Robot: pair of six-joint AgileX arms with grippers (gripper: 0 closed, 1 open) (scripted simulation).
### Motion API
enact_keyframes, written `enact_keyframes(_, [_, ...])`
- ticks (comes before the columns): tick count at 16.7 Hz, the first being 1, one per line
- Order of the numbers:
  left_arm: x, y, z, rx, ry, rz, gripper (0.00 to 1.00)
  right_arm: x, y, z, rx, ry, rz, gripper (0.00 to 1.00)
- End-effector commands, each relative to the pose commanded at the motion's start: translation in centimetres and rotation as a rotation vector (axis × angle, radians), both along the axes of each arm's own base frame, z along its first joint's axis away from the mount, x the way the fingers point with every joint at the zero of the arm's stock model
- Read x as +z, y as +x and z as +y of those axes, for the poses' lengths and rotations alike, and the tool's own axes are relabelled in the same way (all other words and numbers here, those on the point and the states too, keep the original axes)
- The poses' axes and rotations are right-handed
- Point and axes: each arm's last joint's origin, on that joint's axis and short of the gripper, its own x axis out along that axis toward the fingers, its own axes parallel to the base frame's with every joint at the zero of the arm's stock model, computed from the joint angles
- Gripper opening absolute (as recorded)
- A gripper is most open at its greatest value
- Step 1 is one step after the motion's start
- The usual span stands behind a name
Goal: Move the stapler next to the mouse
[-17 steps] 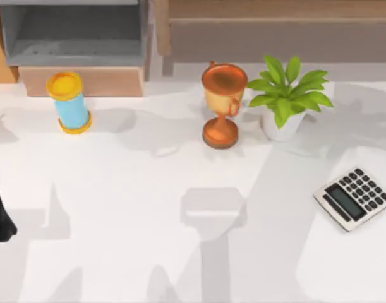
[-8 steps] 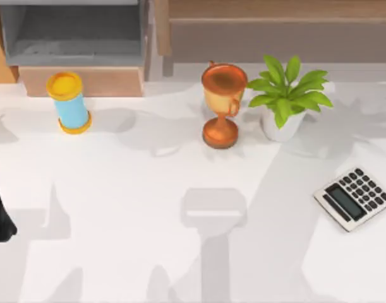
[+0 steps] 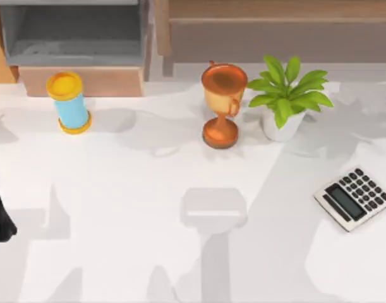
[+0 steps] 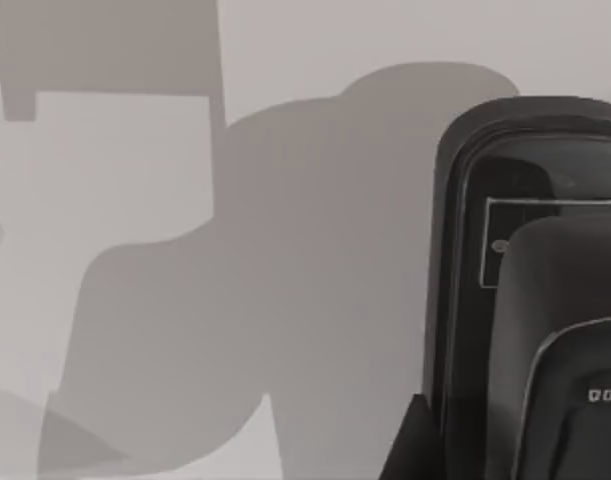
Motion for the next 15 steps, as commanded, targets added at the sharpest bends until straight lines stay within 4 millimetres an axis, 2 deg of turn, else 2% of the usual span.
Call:
enact_keyframes(10, [0.0, 0.0, 0.0, 0.0, 0.0, 0.0, 1.0, 0.0, 0.0, 0.0, 0.0, 0.0, 0.0, 0.98])
enact_keyframes(15, [0.0, 0.0, 0.0, 0.0, 0.0, 0.0, 1.0, 0.0, 0.0, 0.0, 0.0, 0.0, 0.0, 1.0])
